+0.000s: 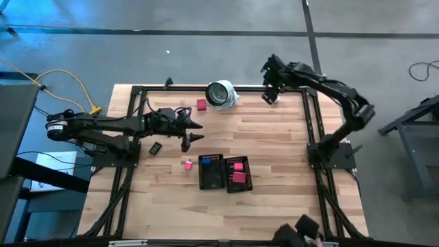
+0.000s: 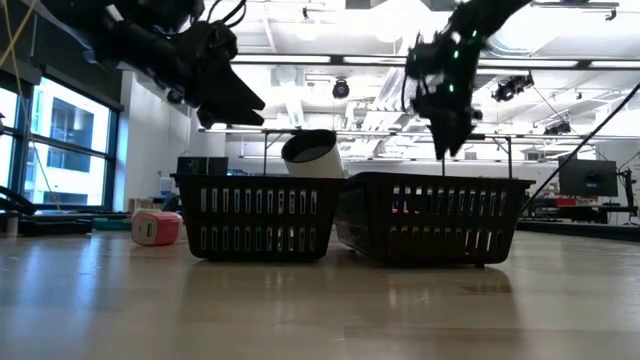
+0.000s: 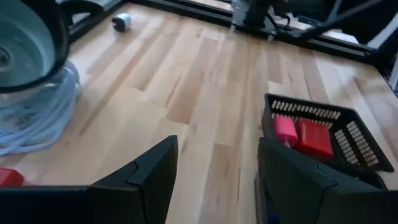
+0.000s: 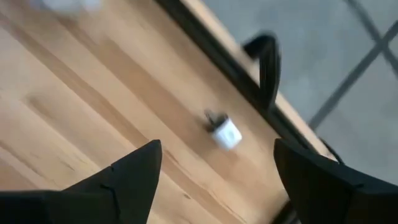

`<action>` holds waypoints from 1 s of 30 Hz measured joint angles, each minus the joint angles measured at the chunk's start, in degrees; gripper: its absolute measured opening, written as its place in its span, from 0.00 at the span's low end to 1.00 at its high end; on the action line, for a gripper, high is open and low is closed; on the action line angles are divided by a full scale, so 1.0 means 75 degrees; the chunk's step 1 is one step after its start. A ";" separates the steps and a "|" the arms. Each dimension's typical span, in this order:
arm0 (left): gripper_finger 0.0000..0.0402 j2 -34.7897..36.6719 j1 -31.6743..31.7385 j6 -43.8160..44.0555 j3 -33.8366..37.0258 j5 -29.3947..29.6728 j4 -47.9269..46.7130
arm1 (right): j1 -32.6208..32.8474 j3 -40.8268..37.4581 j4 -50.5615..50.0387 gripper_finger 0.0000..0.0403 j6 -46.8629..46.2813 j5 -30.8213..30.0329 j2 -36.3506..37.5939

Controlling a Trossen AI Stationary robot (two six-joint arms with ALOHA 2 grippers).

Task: Pick & Place Office items
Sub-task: Put the white charger adapter into the right black bin

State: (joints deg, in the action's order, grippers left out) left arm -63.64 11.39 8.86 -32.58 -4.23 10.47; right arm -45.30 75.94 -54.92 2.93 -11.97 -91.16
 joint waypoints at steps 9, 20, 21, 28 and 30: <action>0.54 -0.0002 -0.0271 0.0003 0.0003 -0.0003 -0.0334 | -0.0353 0.0000 -0.0381 0.74 0.1137 -0.0332 -0.0964; 0.54 -0.0003 -0.0410 -0.0009 0.0004 -0.0003 -0.0378 | -0.0388 0.0000 -0.0181 0.74 0.2321 -0.0393 -0.1529; 0.54 -0.0003 -0.0410 -0.0009 0.0006 -0.0003 -0.0382 | -0.0431 0.0000 -0.0195 0.74 0.2381 -0.0414 -0.1581; 0.54 -0.0003 -0.0410 -0.0033 0.0012 -0.0003 -0.0504 | -0.0850 0.0000 -0.0300 0.74 0.2611 -0.0339 -0.1817; 0.54 -0.0003 -0.0410 -0.0070 0.0012 -0.0003 -0.0546 | -0.0921 0.0000 -0.0296 0.74 0.2714 -0.0348 -0.1860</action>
State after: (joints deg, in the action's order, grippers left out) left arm -63.66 8.32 8.34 -32.49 -4.25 6.38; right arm -52.20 75.94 -57.14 23.28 -14.58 -105.11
